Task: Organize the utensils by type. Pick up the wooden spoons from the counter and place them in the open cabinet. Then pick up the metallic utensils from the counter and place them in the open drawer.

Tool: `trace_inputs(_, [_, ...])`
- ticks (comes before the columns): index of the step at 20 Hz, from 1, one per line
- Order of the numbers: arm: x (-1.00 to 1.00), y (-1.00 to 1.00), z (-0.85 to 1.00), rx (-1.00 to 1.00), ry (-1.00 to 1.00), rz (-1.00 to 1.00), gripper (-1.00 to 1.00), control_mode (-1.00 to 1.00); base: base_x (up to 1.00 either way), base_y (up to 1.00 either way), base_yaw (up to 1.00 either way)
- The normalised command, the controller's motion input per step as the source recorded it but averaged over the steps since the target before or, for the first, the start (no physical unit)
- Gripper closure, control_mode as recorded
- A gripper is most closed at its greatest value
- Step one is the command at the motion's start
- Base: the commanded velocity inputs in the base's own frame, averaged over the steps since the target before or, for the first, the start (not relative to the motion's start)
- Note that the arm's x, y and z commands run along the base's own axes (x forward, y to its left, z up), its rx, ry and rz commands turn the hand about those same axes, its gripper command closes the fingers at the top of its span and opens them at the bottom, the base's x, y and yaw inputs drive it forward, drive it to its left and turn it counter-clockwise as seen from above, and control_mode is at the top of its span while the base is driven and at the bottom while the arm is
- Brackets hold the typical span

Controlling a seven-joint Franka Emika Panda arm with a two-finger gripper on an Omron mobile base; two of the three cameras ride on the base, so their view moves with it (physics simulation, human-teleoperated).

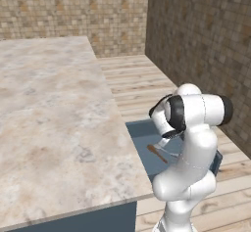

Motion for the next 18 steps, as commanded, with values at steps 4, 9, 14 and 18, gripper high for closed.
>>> trace_inputs(4, [-0.11, -0.14, 1.00, 0.00, 0.00, 0.02, -1.00, -1.00, 0.00, 0.00, 0.00])
trace_inputs(9, [-0.08, -0.08, 1.00, 0.00, 0.03, 0.01, -1.00, -1.00, 0.00, 0.00, 0.00])
trace_inputs(14, [-0.09, -0.08, 1.00, 0.05, 0.07, 0.00, -1.00, -1.00, 0.00, 0.00, 0.00])
trace_inputs(18, [-0.02, -0.18, 1.00, 0.12, 0.13, 0.00, -1.00, -1.00, 0.00, 0.00, 0.00])
